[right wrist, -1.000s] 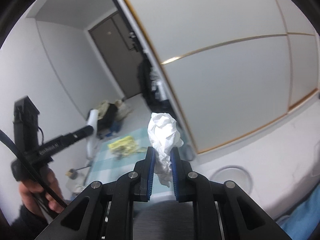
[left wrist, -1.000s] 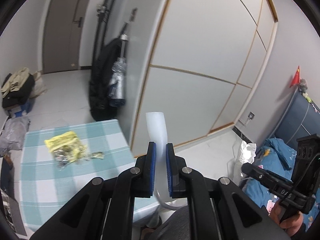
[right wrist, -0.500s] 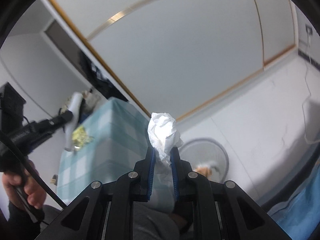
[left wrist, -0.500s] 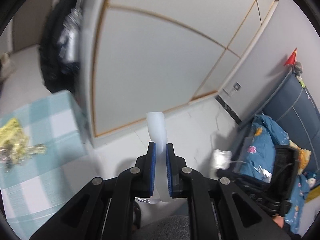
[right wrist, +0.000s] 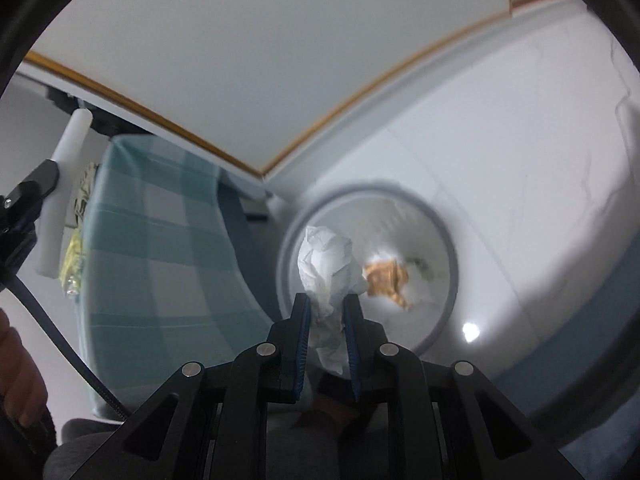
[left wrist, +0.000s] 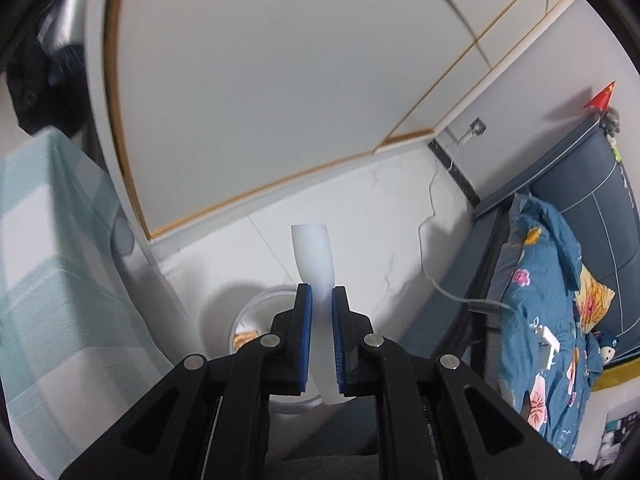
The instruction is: Collect trash
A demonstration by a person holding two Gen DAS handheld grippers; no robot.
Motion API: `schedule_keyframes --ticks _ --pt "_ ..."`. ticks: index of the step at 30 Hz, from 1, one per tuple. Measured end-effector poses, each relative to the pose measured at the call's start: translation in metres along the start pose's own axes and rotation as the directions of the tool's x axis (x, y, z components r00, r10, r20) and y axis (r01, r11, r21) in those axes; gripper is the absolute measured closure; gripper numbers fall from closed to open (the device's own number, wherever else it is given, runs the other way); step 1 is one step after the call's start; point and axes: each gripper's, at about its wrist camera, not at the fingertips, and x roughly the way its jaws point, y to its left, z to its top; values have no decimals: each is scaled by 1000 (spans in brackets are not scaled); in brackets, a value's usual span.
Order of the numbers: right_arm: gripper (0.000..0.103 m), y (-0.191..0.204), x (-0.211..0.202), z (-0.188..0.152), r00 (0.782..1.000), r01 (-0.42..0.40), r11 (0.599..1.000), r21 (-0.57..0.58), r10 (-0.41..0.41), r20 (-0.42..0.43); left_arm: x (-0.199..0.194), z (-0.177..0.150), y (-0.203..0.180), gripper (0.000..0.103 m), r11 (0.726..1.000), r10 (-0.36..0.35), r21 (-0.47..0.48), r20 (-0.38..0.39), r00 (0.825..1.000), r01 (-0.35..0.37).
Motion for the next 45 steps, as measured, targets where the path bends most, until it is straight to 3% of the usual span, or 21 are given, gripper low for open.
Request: schedule_keyframes --ticks 3,8,17,24,32,34,36,38,41,45 --pt "78 -6 16 2 1000 -5 999 32 6 -28 21 -3 5 97 1000 -16 -16 -54 998 15" --pt "56 -10 20 -4 1000 -2 998 60 3 -13 49 -4 12 97 1000 -8 -17 -120 993 6" --pt "48 -23 1 -13 996 52 986 160 -64 67 84 -5 16 94 1000 15 -9 -255 967 -18" --pt "48 -29 -21 -17 991 33 979 202 -58 120 118 -16 1 91 988 151 84 -399 904 -128" --pt "47 -33 -32 -18 990 20 972 236 -52 130 130 -23 4 85 986 163 59 -475 865 -153" --pt "46 -33 -34 -19 990 16 972 234 -49 135 128 -24 4 81 985 171 60 -464 869 -162" --pt "46 -33 -34 -20 989 11 973 232 -45 140 122 -22 3 60 984 179 61 -435 882 -169" --pt "44 -32 -35 -21 989 8 973 230 -42 145 115 -21 3 47 980 197 67 -400 895 -186" --pt "43 -31 -36 -23 988 4 974 227 -39 148 109 -22 2 45 985 175 68 -389 905 -161" --pt "37 -29 -39 -25 987 5 975 220 -40 154 99 -21 3 44 978 209 69 -341 916 -198"
